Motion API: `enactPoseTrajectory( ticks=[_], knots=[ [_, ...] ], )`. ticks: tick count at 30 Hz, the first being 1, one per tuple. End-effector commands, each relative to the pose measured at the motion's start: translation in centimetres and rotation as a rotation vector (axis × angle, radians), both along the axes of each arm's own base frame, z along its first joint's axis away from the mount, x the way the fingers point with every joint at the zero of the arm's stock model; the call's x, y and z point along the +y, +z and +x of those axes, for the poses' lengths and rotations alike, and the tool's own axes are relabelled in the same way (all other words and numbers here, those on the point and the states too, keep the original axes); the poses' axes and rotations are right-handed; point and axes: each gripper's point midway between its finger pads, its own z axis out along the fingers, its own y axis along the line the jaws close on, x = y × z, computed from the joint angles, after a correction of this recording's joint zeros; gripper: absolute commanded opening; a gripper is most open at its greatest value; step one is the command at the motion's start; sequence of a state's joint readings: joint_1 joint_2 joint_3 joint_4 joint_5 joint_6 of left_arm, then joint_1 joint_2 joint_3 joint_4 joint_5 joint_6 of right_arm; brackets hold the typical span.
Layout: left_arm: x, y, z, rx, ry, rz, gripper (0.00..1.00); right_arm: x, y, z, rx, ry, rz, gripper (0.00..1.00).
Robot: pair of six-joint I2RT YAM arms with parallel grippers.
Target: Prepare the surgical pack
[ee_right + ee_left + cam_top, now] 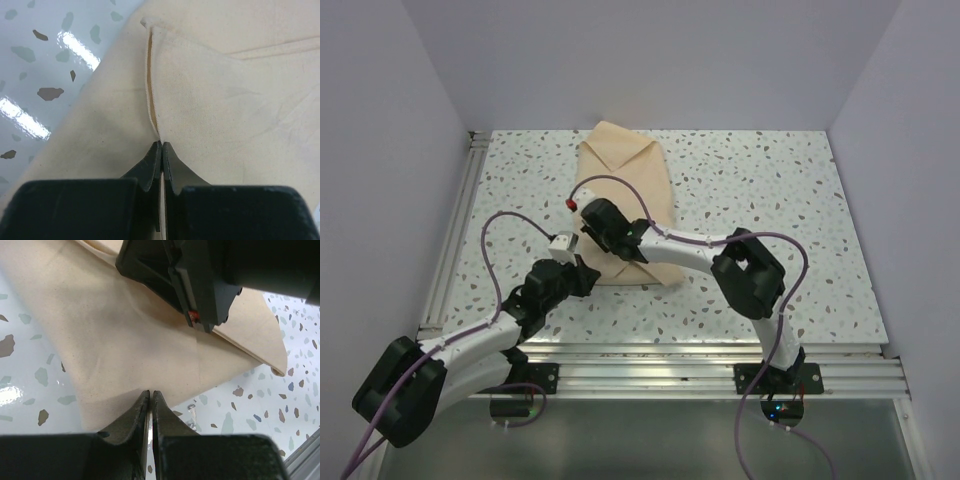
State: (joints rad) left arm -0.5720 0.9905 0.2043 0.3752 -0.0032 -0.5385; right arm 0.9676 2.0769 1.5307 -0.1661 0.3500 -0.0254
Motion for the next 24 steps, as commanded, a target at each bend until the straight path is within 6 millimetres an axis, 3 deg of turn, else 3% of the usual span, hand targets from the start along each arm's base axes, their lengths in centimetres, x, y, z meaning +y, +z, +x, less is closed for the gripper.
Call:
enactPoseTrajectory(
  ticks=[1, 7, 9, 11, 15, 16, 18, 20, 24],
  knots=[
    [-0.5, 0.8, 0.3, -0.034, -0.016, -0.013, 0.09, 2.1, 2.6, 1.4, -0.039, -0.009, 0.082, 0.00],
    [-0.5, 0.7, 0.4, -0.029, -0.015, -0.008, 0.08, 3.2, 1.8, 1.5, 0.001, -0.006, 0.099, 0.01],
    [-0.6, 0.9, 0.4, -0.030, -0.017, -0.007, 0.08, 3.2, 1.4, 1.1, 0.016, 0.002, 0.106, 0.15],
    [-0.6, 1.3, 0.5, -0.037, -0.016, -0.015, 0.12, 3.6, 2.2, 0.7, 0.024, 0.019, 0.149, 0.34],
    [-0.6, 2.6, 0.9, -0.030, 0.005, -0.026, 0.24, 3.1, 3.6, 0.5, 0.077, 0.020, 0.208, 0.44],
    [-0.5, 2.9, 1.1, -0.035, 0.017, -0.025, 0.26, 2.6, 5.2, 1.0, 0.070, 0.009, 0.242, 0.45],
    [-0.4, 3.9, 1.5, -0.035, 0.040, -0.028, 0.35, 1.9, 6.1, 0.9, 0.102, 0.002, 0.294, 0.47],
    [-0.1, 4.6, 1.6, -0.030, 0.061, -0.023, 0.42, 0.2, 7.9, 1.4, 0.113, -0.038, 0.351, 0.51],
    [1.9, 7.0, 3.4, -0.053, 0.202, 0.016, 0.56, -4.2, 9.3, 1.9, 0.163, -0.140, 0.395, 0.55]
  ],
)
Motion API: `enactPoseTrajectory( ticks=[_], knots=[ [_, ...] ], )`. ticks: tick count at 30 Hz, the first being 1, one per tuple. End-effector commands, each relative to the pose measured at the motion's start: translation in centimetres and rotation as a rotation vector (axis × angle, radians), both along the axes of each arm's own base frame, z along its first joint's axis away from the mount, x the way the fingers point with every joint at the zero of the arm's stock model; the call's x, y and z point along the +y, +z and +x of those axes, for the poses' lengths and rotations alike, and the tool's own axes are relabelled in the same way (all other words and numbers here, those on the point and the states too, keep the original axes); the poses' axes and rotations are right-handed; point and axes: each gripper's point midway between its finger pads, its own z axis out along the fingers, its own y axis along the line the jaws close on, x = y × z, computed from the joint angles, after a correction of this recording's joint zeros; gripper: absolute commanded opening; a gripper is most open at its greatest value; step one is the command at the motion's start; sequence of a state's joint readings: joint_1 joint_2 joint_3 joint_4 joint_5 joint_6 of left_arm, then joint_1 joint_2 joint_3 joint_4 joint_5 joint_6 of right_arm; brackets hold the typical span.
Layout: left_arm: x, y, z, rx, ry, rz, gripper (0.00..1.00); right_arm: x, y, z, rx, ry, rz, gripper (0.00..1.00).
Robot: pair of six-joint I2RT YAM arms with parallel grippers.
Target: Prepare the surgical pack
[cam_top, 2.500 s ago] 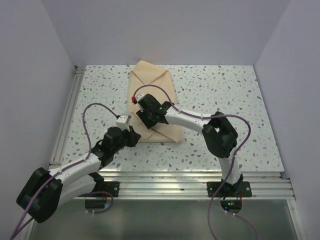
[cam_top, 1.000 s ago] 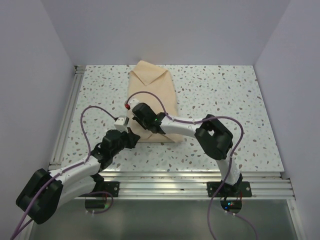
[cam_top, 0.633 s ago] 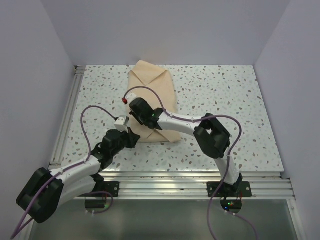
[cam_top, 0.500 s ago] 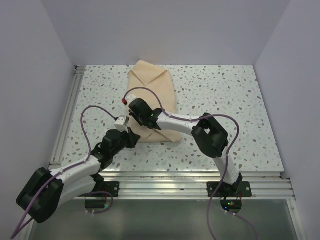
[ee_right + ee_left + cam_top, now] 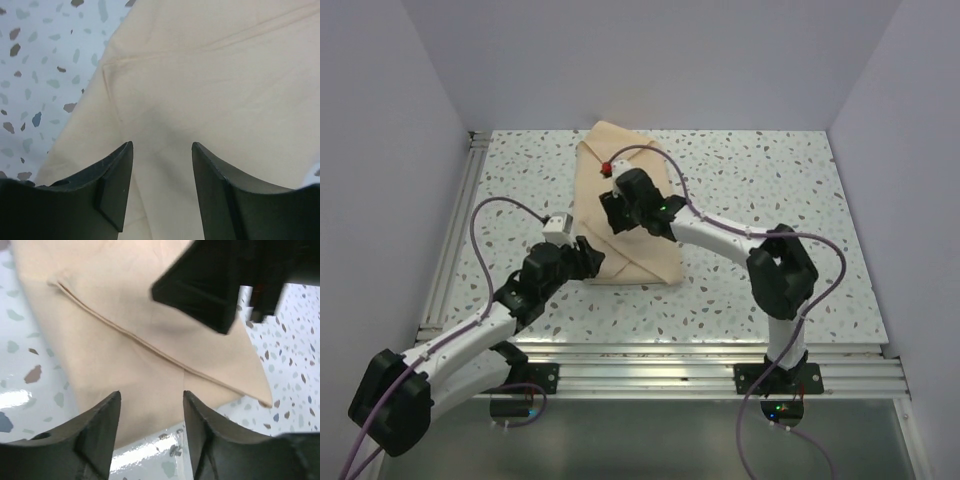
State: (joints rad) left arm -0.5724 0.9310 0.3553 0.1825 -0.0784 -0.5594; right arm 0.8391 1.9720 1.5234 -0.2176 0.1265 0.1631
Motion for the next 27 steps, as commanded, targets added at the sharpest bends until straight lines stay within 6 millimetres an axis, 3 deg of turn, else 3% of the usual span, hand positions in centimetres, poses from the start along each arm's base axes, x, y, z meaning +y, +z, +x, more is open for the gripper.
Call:
enactPoseTrajectory(
  ticks=[1, 2, 3, 4, 6, 7, 8, 9, 10, 15, 27],
  knots=[
    [2.2, 2.4, 1.9, -0.012, 0.151, 0.042, 0.59, -4.0, 5.8, 1.2, 0.012, -0.128, 0.150, 0.55],
    [2.4, 3.4, 2.6, -0.027, 0.172, 0.041, 0.61, -5.3, 5.0, 0.9, 0.031, -0.155, 0.131, 0.55],
    [3.3, 3.5, 3.3, -0.026, 0.201, 0.049, 0.64, -6.9, 5.7, 0.8, 0.022, -0.192, 0.122, 0.55],
    [3.6, 3.7, 4.1, -0.018, 0.216, 0.049, 0.66, -8.8, 4.7, 0.9, 0.041, -0.238, 0.099, 0.55],
    [4.8, 3.4, 5.4, 0.005, 0.238, 0.034, 0.67, -11.0, 5.0, 0.5, 0.044, -0.284, 0.092, 0.56],
    [5.0, 2.8, 6.1, 0.022, 0.243, 0.031, 0.68, -12.5, 3.6, 0.2, 0.072, -0.315, 0.074, 0.56],
    [5.7, 3.1, 7.0, 0.021, 0.262, 0.025, 0.68, -13.2, 3.3, 0.0, 0.082, -0.323, 0.074, 0.56],
    [5.6, 2.2, 7.6, 0.048, 0.260, 0.031, 0.68, -14.0, 3.6, 0.0, 0.084, -0.336, 0.091, 0.56],
    [5.5, 2.6, 8.3, 0.043, 0.265, 0.028, 0.68, -14.7, 2.5, -0.6, 0.102, -0.343, 0.076, 0.56],
    [5.0, 1.1, 10.5, 0.074, 0.268, 0.020, 0.70, -15.9, 0.6, -1.3, 0.152, -0.353, 0.080, 0.56],
    [4.0, -1.6, 12.3, 0.101, 0.257, 0.002, 0.71, -15.0, -3.0, -1.5, 0.248, -0.331, 0.102, 0.56]
  ],
)
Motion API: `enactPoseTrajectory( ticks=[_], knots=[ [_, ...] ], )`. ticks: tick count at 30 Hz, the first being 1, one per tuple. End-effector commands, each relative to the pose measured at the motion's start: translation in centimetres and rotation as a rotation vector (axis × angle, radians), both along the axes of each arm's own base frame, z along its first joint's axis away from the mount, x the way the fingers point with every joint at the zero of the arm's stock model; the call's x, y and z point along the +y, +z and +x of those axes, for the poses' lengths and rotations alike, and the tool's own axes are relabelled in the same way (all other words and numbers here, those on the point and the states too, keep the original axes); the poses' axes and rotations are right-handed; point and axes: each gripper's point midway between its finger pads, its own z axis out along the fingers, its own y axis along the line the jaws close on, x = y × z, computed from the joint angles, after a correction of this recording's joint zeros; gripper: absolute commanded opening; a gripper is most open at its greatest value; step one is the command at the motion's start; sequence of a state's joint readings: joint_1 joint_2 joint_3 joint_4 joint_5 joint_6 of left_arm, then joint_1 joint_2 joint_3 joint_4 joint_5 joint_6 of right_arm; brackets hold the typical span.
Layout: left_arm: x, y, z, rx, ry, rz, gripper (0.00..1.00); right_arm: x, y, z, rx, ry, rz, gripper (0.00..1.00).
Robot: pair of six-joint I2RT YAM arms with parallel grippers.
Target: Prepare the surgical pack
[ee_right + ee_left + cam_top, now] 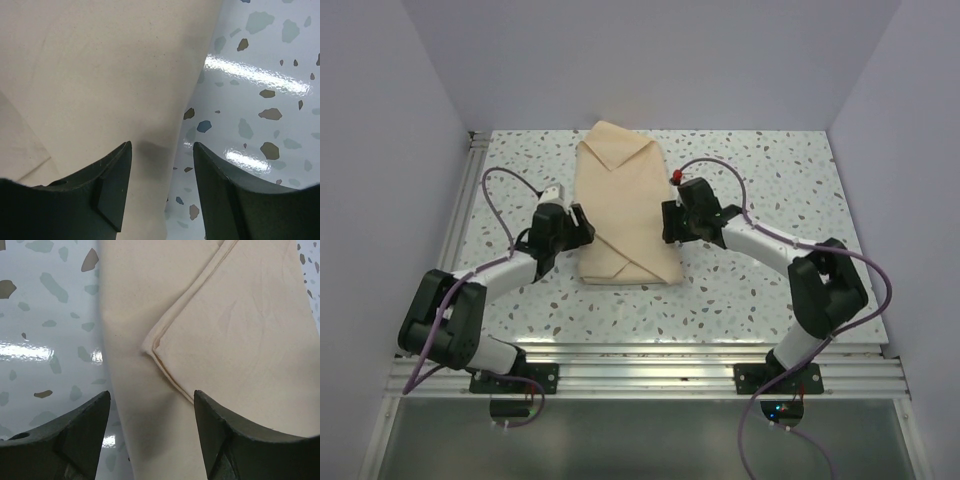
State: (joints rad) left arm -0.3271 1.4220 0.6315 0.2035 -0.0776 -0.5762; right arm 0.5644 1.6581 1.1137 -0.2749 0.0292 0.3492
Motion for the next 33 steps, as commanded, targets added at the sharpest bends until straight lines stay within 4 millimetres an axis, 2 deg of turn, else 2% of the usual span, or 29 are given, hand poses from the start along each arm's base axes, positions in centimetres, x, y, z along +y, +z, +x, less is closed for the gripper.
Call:
enactPoseTrajectory(
  ticks=[1, 4, 5, 7, 8, 10, 13, 17, 18, 20, 21, 22, 24, 26, 29, 33],
  knots=[
    [-0.8, 2.3, 2.7, -0.090, 0.012, -0.059, 0.70, 0.5, -0.8, 0.3, 0.012, -0.006, 0.034, 0.56],
    [-0.8, 1.7, 3.2, -0.085, 0.019, -0.056, 0.58, 0.8, -1.2, -0.1, 0.027, 0.006, 0.049, 0.55],
    [-0.8, 1.6, 3.3, -0.082, 0.018, -0.058, 0.44, 0.8, -1.4, -0.1, 0.029, 0.006, 0.052, 0.54],
    [-0.8, 1.2, 3.3, -0.076, 0.020, -0.063, 0.34, 0.8, -2.0, -0.5, 0.046, 0.008, 0.053, 0.53],
    [-0.9, 1.0, 3.3, -0.072, 0.018, -0.067, 0.26, 0.9, -2.1, -0.5, 0.047, 0.008, 0.058, 0.52],
    [-1.1, 0.6, 3.3, -0.061, 0.008, -0.071, 0.19, 0.9, -2.8, -1.0, 0.067, 0.010, 0.061, 0.50],
    [-1.3, -0.1, 2.7, -0.047, -0.002, -0.079, 0.09, 0.8, -3.0, -1.7, 0.078, 0.013, 0.076, 0.41],
    [-1.9, -0.7, 1.6, -0.033, -0.036, -0.114, 0.00, 0.4, -3.2, -3.2, 0.086, -0.001, 0.096, 0.38],
    [-1.9, -1.0, 1.1, -0.027, -0.039, -0.120, 0.00, 0.1, -3.6, -3.9, 0.096, -0.008, 0.094, 0.38],
    [-2.1, -1.2, 0.4, -0.021, -0.052, -0.134, 0.00, 0.0, -2.9, -4.6, 0.080, -0.010, 0.107, 0.36],
    [-2.0, -1.6, -0.2, -0.014, -0.055, -0.136, 0.00, -0.3, -3.3, -5.4, 0.094, -0.016, 0.106, 0.36],
    [-2.4, -1.7, -0.7, -0.011, -0.066, -0.140, 0.00, -0.3, -2.6, -5.7, 0.078, -0.015, 0.120, 0.35],
    [-2.5, -1.6, -1.4, -0.014, -0.074, -0.140, 0.00, -0.2, -2.8, -7.0, 0.094, -0.010, 0.119, 0.35],
    [-2.9, -2.5, -2.8, 0.009, -0.094, -0.136, 0.00, -0.3, -2.6, -8.0, 0.097, -0.010, 0.112, 0.34],
    [-3.5, -2.8, -4.4, 0.018, -0.120, -0.143, 0.00, 0.6, -3.1, -10.4, 0.117, 0.024, 0.091, 0.35],
    [-4.0, -3.3, -6.3, 0.033, -0.147, -0.146, 0.00, 0.6, -4.3, -12.6, 0.159, 0.012, 0.080, 0.35]
  ],
)
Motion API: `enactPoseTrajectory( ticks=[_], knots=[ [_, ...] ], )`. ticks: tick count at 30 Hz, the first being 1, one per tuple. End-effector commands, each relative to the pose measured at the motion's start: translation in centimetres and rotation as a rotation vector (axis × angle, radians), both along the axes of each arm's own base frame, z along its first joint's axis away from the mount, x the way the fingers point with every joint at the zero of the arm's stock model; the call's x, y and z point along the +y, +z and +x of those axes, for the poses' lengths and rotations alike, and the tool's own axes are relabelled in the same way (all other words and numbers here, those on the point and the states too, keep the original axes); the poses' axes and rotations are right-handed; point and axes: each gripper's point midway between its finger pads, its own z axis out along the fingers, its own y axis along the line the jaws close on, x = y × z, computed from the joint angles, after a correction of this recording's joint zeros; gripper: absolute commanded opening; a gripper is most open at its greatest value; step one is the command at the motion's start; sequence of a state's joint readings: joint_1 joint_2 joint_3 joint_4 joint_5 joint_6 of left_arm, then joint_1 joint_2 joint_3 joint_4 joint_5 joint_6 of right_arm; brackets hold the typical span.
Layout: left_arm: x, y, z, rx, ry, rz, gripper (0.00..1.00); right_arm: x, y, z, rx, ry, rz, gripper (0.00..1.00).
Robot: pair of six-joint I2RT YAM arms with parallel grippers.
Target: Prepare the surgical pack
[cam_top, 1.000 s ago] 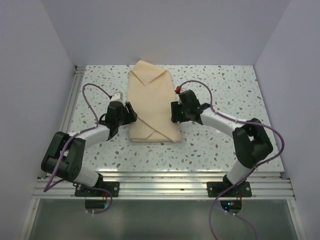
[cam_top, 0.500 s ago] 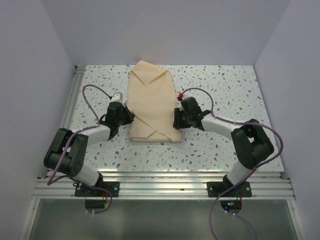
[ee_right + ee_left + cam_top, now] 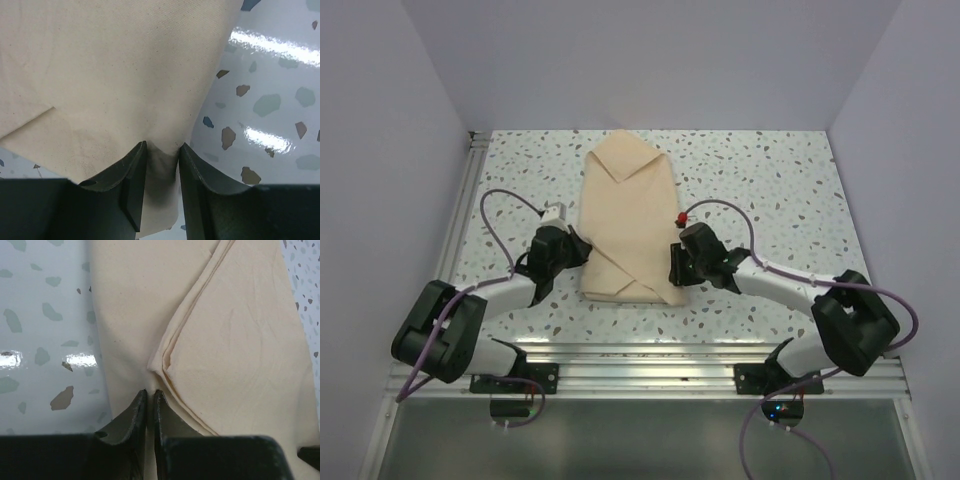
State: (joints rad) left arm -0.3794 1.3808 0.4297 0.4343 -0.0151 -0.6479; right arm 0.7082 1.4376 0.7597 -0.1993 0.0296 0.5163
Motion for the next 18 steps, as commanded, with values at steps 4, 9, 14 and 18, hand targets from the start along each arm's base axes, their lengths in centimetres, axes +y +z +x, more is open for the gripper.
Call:
enactPoseTrajectory(
  ticks=[4, 9, 14, 18],
  knots=[
    [-2.5, -1.4, -4.3, 0.080, -0.115, -0.035, 0.00, 0.1, -0.7, -4.1, 0.057, -0.026, 0.038, 0.35],
    [-2.3, -1.0, -5.4, 0.070, -0.109, -0.041, 0.00, -1.1, -0.2, -4.8, 0.044, -0.049, 0.035, 0.37],
    [-1.6, -0.5, -5.6, 0.070, -0.091, -0.016, 0.16, -1.2, 0.8, -5.1, 0.040, -0.048, 0.049, 0.46],
    [-1.0, 0.4, -5.0, 0.050, -0.074, 0.012, 0.44, -1.2, 2.9, -4.4, -0.007, -0.048, 0.054, 0.60]
  ],
)
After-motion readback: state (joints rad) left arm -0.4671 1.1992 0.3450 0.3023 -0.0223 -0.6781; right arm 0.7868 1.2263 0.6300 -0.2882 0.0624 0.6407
